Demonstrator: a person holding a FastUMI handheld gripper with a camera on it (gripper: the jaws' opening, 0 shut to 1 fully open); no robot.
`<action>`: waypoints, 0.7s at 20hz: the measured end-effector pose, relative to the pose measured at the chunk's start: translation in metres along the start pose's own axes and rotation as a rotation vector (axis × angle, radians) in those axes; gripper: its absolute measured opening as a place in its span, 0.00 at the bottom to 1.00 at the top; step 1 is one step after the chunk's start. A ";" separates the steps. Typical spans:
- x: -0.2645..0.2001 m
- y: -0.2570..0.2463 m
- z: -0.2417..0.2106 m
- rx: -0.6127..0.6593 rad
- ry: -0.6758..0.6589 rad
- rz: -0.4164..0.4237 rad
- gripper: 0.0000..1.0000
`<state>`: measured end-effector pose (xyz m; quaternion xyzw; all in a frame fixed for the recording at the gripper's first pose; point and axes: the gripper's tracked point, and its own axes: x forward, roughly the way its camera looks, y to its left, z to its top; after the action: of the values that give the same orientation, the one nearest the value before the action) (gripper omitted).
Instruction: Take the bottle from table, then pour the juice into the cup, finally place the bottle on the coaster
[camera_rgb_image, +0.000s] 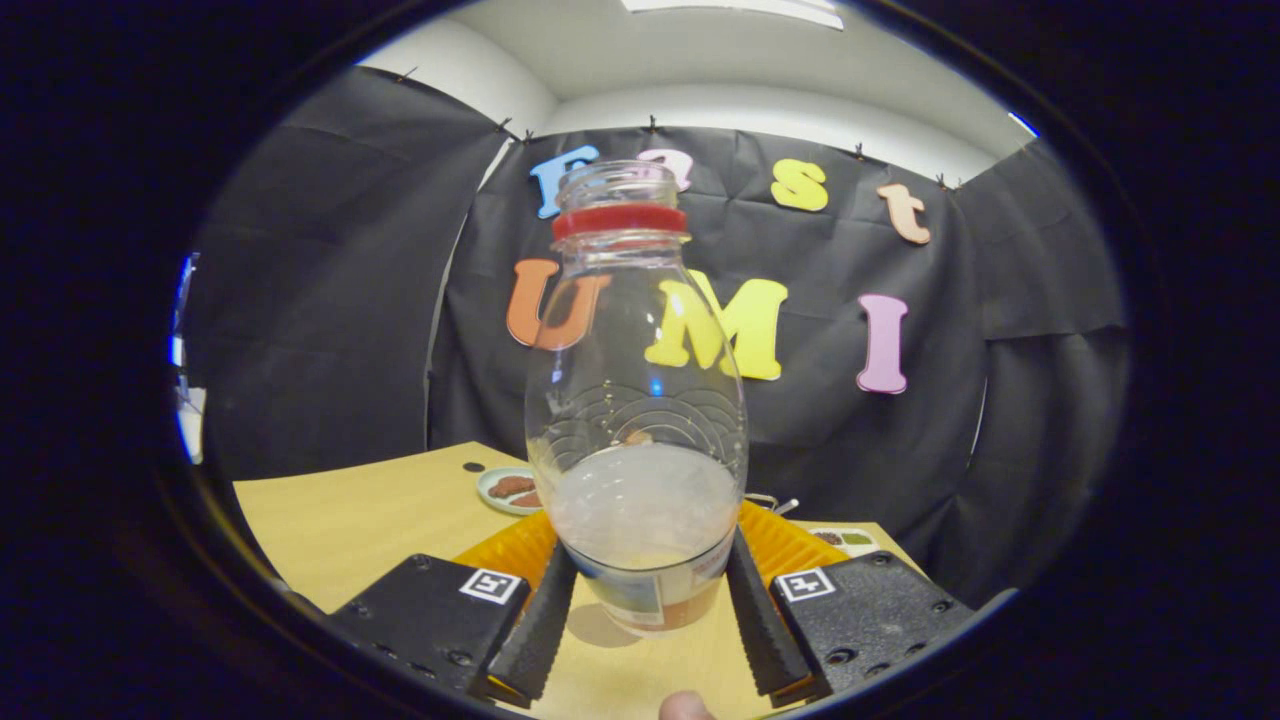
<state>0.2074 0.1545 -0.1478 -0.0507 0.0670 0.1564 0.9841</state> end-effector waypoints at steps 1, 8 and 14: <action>0.008 0.003 -0.004 0.003 0.004 0.008 0.78; 0.056 0.013 -0.035 0.105 0.040 0.038 0.78; 0.085 0.016 -0.088 0.127 0.117 0.053 0.78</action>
<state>0.2719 0.1849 -0.2486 0.0045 0.1354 0.1747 0.9753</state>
